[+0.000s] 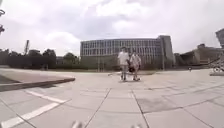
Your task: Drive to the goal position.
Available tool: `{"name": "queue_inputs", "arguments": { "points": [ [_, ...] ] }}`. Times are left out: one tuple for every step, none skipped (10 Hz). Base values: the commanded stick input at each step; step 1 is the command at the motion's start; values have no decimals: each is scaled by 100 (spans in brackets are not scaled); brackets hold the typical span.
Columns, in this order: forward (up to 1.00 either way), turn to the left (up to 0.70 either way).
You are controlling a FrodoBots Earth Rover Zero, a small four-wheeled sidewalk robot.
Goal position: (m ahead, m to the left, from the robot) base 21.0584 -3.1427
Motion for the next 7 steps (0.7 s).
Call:
{"name": "queue_inputs", "arguments": {
  "points": [
    [70,0],
    [70,0],
    [70,0],
    [70,0],
    [70,0],
    [70,0],
    [70,0]
  ]
}}
